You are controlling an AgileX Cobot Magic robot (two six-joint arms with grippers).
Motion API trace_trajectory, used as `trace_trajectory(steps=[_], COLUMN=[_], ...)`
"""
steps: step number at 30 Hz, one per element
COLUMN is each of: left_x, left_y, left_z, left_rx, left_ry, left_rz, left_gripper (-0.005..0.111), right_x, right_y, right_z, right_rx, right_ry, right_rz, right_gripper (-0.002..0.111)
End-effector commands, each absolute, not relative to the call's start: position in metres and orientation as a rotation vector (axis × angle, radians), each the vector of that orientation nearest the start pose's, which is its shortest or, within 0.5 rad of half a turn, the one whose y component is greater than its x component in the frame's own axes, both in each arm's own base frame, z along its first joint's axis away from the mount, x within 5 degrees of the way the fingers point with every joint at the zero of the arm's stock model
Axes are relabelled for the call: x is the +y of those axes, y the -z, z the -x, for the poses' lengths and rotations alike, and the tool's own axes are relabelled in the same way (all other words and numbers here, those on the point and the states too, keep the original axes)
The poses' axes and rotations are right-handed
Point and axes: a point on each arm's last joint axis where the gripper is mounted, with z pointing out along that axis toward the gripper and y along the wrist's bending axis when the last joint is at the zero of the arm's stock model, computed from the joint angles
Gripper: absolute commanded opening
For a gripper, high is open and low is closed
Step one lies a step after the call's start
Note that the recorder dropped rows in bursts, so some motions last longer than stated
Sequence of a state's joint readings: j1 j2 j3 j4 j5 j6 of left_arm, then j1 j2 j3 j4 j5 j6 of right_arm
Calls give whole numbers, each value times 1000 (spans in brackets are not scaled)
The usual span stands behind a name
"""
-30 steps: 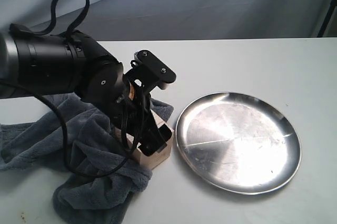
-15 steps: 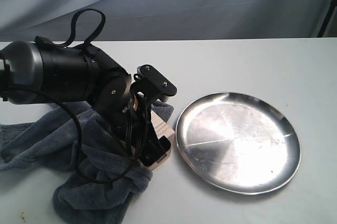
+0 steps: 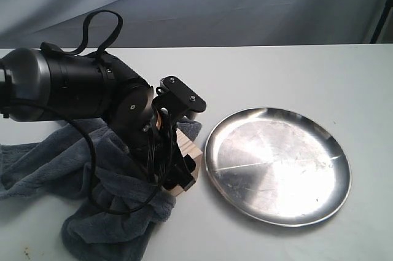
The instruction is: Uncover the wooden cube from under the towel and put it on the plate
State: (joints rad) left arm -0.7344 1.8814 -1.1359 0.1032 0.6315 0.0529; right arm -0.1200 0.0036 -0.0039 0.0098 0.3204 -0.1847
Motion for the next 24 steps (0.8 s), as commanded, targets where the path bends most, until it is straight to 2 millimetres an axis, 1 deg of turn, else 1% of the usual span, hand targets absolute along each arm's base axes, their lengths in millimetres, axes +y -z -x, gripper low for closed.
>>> trace_trajectory(steps=[1,3,4,7,15,18,24], left_x=[-238,-238,-238,-237,-235,-235,-241], left_y=[-158,-158,-159,-164,-189,-196,-207], left_z=[-271,-271,-271,-270,-267,-267,-269], left_rx=[2574,2573,2569,2562,2506,2484,2410], left_ry=[33,31,32,35,72,83,186], left_rz=[-1205,-1207,-1205,-1201,-1160,-1149,-1063], left_gripper=[24,18,18,18,18,18,18], right_x=[-6,-6,-6,-6,-6,-6,-6], right_y=[-184,-184,-184,-184,-184,-184,-184], right_z=[-54,-54,-54,-54,-54,-54,-54], right_rx=[1807,1807,1807,1807,1807,1807,1807], right_ry=[209,209,209,209,209,209,209], right_rz=[57,57,57,57,57,57,57], right_gripper=[0,0,0,0,0,0,0])
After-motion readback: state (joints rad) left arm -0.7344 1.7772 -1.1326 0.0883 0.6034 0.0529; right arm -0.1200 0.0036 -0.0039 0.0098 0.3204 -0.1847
